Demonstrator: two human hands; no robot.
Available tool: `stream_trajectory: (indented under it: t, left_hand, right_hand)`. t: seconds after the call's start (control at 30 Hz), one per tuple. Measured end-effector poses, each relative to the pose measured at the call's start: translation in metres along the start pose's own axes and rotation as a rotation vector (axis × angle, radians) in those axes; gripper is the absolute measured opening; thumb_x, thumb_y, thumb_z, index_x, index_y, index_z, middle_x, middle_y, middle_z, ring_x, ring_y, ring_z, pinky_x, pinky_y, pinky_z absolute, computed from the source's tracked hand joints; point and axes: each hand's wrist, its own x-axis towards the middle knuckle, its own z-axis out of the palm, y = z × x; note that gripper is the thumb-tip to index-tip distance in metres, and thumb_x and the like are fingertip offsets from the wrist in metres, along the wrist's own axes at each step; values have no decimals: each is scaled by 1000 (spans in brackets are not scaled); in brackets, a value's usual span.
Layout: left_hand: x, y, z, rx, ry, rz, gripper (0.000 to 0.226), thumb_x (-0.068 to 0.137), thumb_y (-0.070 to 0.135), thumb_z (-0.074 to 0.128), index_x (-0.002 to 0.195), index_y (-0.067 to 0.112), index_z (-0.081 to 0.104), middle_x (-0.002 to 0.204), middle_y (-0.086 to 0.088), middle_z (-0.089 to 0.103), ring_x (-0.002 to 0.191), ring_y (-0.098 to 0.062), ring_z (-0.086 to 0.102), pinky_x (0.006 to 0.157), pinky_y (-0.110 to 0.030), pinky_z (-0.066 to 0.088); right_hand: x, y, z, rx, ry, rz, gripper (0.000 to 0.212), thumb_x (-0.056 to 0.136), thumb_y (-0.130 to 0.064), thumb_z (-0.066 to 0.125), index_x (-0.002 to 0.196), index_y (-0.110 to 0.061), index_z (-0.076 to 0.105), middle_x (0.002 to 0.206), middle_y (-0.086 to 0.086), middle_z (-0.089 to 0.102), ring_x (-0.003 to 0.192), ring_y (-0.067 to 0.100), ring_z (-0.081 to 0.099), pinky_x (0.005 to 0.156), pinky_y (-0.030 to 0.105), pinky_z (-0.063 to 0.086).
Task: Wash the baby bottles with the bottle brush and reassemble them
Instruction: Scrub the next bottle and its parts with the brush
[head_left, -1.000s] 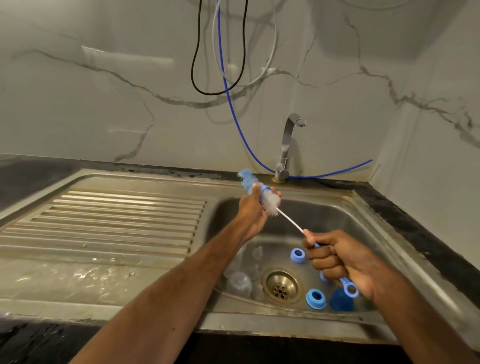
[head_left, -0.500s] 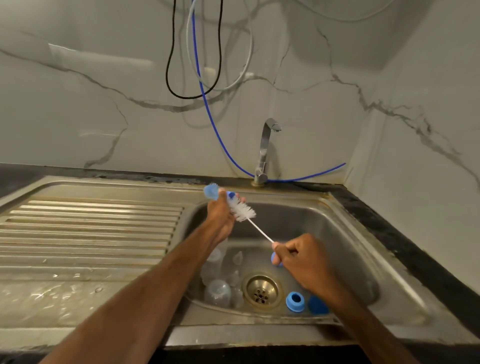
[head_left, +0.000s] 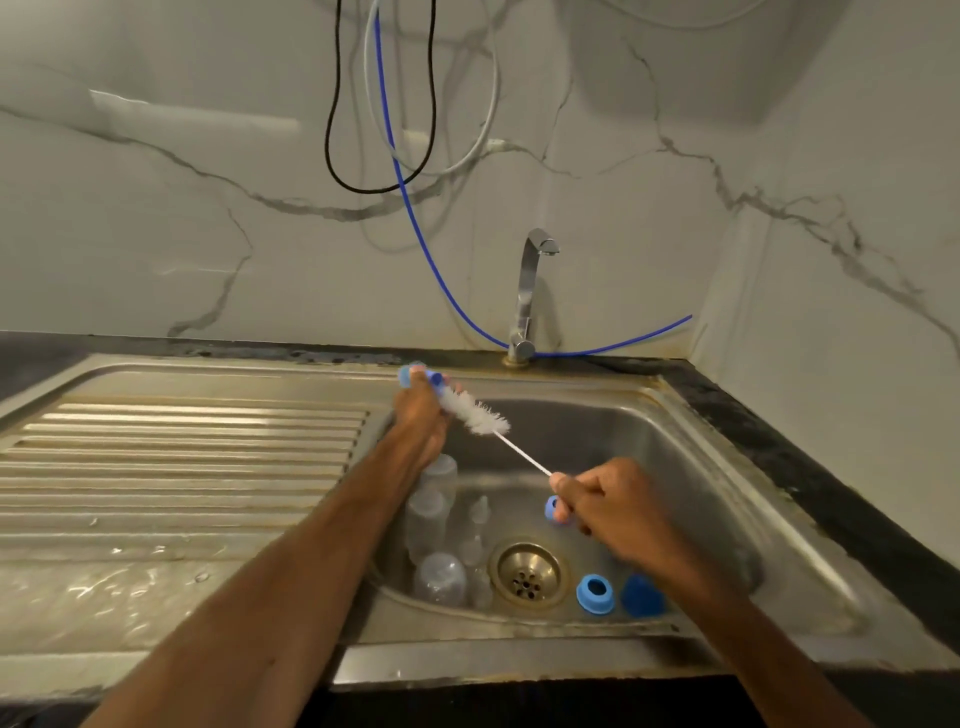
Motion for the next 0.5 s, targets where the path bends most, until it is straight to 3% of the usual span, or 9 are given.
stream_trajectory:
  t: [0.1,0.2,0.3,0.4,0.5]
  left_hand:
    - [13,10,-11,58,67,41,38,110,37,38,104,5,57,99,-14,63,91,-24,66,94,-42,57]
    - [14,13,-8,146,106,167,37,111,35,38,95,8,57,90,-10,62,78,-18,63,76,-33,57]
    - [16,11,-12,212,140,265,38,111,36,36,100,7,59,90,-11,62,85,-23,63,73,-32,53]
    - [16,18,-18,117,170,196,46,111,42,34,110,4,61,91,-10,64,80,-19,64,73,-30,55]
    - [16,28,-32,49,202,122,43,111,40,33,111,5,58,97,-10,65,85,-20,66,78,-33,58]
  right_hand:
    - [2,9,4,-201,110,-149,42,94,-28,67,56,-13,72,48,-11,63,46,6,60,56,36,53]
    - [1,10,3,-201,112,-172,41,94,-31,67,58,-12,72,48,-7,63,44,8,57,53,35,51]
    - [-4,-6,-3,45,-89,29,43,99,-34,61,64,-11,73,46,3,52,39,5,42,44,18,36]
    - [-5,-12,-13,316,-332,322,36,101,-36,56,77,-11,66,54,-2,35,43,7,26,39,18,20]
    - [-5,-9,-20,381,-418,389,32,102,-36,55,82,-11,62,59,-2,28,46,7,19,39,19,13]
